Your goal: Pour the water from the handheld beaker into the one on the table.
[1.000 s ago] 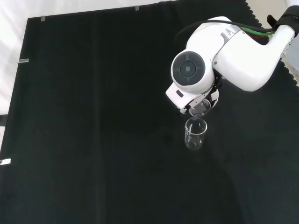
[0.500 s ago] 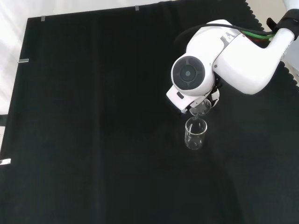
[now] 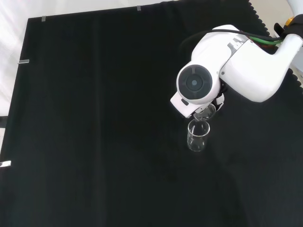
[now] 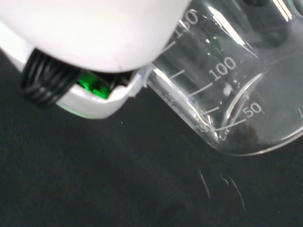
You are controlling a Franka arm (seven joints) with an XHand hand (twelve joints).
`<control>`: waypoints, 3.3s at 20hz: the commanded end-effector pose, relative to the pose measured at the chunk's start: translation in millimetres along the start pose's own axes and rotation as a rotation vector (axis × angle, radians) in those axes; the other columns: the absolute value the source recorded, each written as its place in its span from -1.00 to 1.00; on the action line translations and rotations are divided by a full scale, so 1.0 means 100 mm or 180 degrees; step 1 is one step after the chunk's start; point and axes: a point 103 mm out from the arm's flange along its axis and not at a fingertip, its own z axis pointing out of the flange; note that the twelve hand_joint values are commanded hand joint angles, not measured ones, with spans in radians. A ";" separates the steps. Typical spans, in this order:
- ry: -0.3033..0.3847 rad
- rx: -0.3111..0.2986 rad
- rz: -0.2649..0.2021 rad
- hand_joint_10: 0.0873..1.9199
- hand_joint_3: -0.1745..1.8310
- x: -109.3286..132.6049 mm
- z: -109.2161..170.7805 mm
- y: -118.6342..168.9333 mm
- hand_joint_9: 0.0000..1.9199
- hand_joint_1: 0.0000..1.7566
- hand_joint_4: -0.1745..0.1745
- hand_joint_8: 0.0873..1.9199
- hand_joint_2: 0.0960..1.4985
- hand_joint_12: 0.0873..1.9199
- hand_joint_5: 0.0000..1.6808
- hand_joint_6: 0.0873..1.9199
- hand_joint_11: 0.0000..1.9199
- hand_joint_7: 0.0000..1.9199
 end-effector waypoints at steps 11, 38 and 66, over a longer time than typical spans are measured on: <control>-0.0097 0.0102 0.0034 -1.00 -0.12 0.04 0.01 0.00 0.66 0.64 -1.00 -0.56 -0.35 -0.34 0.68 -0.66 0.41 0.50; -0.0250 0.0167 0.0045 -1.00 -0.12 0.03 0.01 -0.01 0.66 0.64 -1.00 -0.56 -0.35 -0.34 0.68 -0.66 0.41 0.49; -0.0313 0.0172 0.0080 -1.00 -0.12 0.10 -0.04 0.00 0.66 0.64 -1.00 -0.55 -0.35 -0.34 0.67 -0.66 0.42 0.49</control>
